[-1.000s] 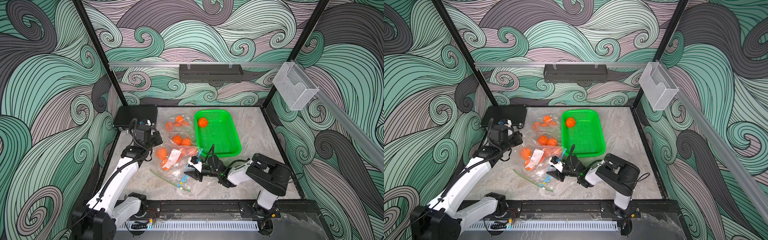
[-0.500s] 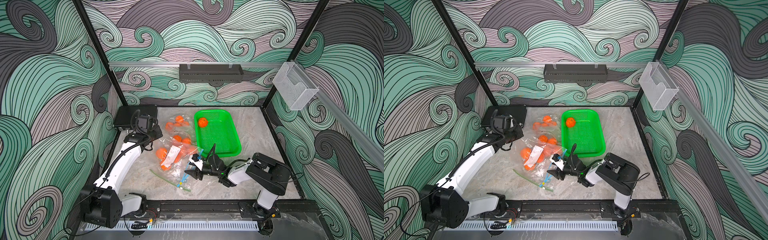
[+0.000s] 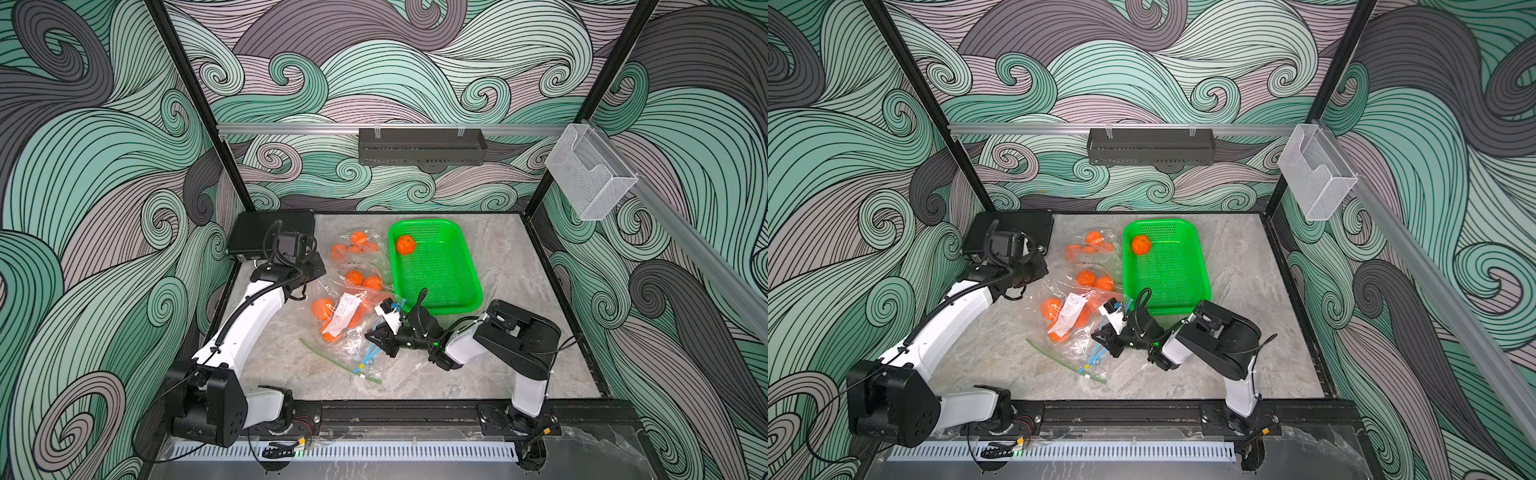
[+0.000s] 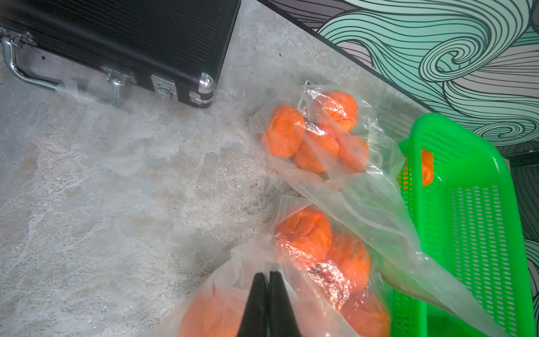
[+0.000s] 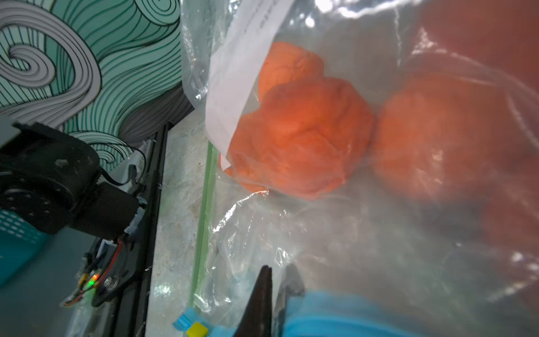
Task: Open the zip-top bag and take out the orange
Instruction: Adjust the zipper food storage bag in the zipper food storage bag, then pick up the orange from the zipper food storage bag.
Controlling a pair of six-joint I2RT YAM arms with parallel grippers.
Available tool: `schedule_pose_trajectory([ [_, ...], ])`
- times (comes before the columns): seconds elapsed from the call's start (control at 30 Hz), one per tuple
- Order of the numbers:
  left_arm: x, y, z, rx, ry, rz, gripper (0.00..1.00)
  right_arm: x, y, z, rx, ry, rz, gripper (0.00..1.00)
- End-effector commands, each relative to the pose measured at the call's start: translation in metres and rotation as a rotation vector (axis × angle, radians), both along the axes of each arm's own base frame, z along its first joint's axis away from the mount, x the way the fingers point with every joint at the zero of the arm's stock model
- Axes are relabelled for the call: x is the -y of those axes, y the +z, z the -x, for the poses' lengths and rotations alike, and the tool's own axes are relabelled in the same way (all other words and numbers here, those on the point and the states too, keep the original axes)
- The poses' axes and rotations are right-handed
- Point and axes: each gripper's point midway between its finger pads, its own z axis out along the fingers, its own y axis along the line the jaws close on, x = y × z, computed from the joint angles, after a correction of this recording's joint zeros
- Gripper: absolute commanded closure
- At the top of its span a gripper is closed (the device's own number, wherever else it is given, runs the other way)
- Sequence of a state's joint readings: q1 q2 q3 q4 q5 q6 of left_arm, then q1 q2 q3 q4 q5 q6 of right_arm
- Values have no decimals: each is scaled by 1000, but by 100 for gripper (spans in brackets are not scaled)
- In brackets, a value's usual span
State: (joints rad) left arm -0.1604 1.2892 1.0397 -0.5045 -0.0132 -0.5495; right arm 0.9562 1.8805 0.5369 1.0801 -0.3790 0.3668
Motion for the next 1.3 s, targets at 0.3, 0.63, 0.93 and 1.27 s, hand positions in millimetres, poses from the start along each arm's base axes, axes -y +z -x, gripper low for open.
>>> schedule_pose_trajectory([
  [0.3,-25,-1,-12,-64,54,-57,100,18,28,42,125,178,-160,100],
  [0.63,-20,-19,-12,-119,27,-24,100,35,17,16,177,50,-103,46],
  [0.93,-21,-33,-14,-187,21,-4,100,58,46,30,446,115,-91,30],
  [1.27,-27,-38,-13,-202,23,-30,100,94,29,1,600,-15,246,62],
])
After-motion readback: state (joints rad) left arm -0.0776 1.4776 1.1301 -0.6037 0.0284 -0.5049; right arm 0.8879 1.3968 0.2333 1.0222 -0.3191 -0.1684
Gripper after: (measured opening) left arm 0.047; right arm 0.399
